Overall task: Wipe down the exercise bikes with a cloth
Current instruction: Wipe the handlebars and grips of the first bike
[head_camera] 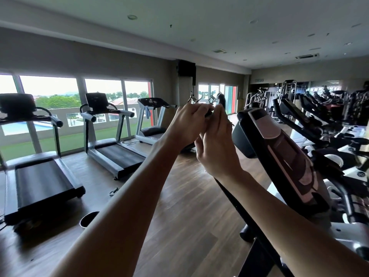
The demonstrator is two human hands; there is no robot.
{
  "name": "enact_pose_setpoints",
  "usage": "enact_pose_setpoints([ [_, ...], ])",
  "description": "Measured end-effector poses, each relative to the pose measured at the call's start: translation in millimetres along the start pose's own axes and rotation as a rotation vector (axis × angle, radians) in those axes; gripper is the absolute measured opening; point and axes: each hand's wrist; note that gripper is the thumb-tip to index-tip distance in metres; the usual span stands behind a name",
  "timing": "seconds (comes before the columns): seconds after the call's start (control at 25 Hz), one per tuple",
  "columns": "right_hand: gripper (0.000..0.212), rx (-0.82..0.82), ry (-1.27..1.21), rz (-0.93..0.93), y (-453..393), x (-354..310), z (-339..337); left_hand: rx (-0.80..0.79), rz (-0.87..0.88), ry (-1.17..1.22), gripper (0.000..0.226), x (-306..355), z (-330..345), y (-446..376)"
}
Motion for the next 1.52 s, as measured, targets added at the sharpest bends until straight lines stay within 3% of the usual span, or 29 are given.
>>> enact_pose_setpoints([
  [0.32,0.073,-0.119,0.048,0.000,86,20,-6,0.026,-0.016,0.065,0.047,2,1,3],
  [0.52,0.076,-0.073,0.016,0.092,30,-3,1,-0.016,-0.002,0.057,0.049,0,-2,5],
  [0.68,0.074,-0.016,0.068,0.125,9,-11,1,-0.038,0.102,-0.013,0.054,-8,-6,2],
  [0.84,0.082,-0.103,-0.073,0.062,51,4,-6,-0.081,0.358,-0.086,0.053,-33,-13,-10],
  [1.0,0.068,-0.106,-0.045,0.029,61,7,-3,-0.076,0.468,-0.081,0.042,-51,-12,-17],
  [1.12,0.066,-0.174,-0.343,0.059,55,8,-13,-0.136,0.507,-0.025,0.034,-58,-14,-24],
  [1.24,0.070,-0.305,-0.684,0.216,50,6,-36,-0.162,0.580,0.060,0.023,-58,-11,-35],
  [1.4,0.066,-0.138,-0.294,0.234,49,-4,-20,-0.295,0.678,0.275,0.021,-64,-3,-57],
  [1.52,0.077,0.031,0.001,0.256,47,-16,-1,-0.574,0.814,0.343,0.019,-60,0,-81],
])
Point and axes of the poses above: each hand's wrist, its own y-axis away from the middle knuckle, its own z-axis out of the palm, x = y × z, and after that the axes turned 12 degrees about -x, right-handed
